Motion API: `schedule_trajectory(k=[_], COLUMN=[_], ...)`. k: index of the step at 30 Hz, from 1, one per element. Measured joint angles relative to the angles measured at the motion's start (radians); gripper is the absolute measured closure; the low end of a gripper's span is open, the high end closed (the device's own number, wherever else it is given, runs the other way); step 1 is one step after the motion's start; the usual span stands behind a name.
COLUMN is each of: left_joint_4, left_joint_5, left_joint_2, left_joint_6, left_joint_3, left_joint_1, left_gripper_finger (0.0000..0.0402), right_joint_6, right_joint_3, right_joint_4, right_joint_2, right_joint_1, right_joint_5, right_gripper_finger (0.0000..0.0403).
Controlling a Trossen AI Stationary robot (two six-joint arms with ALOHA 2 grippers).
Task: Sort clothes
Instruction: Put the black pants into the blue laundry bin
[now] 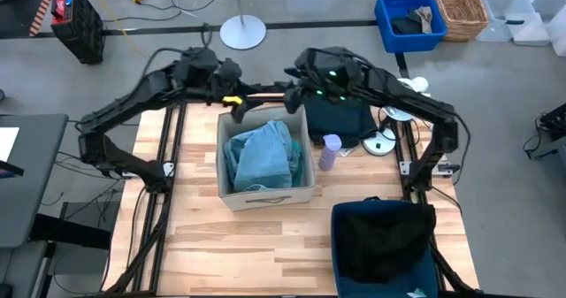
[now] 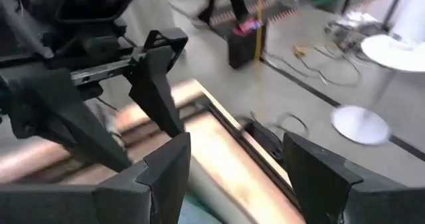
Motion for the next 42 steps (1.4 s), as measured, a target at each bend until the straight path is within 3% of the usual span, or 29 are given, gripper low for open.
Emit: schedule_trajectory(k=[6,12,19,42], left_joint_4=[0.178,0.198,0.230,0.223], left_joint_5=[0.048,0.044,0.034,0.131], left_joint_2=[0.050,0.107,0.112,0.112], left_joint_6=[-0.123,-0.143,-0.193,-0.184], left_joint_3=[-0.137,-0.143,-0.141,-0.141], left_joint_1=[0.088,0.134,0.186,0.223], left_gripper_finger=[0.0182,0.0182,0.0182,0.0182], right_joint_6=[0.039,0.034,0.035,0.051], right_joint_3=[0.057,0.067,0.067,0.065], right_joint_4=[-0.067,-0.128,-0.138,-0.147], right_joint_2=[0.102,0.164,0.235,0.252], right_joint_1=[-0.116,-0.227,-0.314,-0.292], right_joint_5=[0.000,-0.007,-0.114,-0.127], right_gripper_finger=[0.0148,0.0148,0.0148,0.0148])
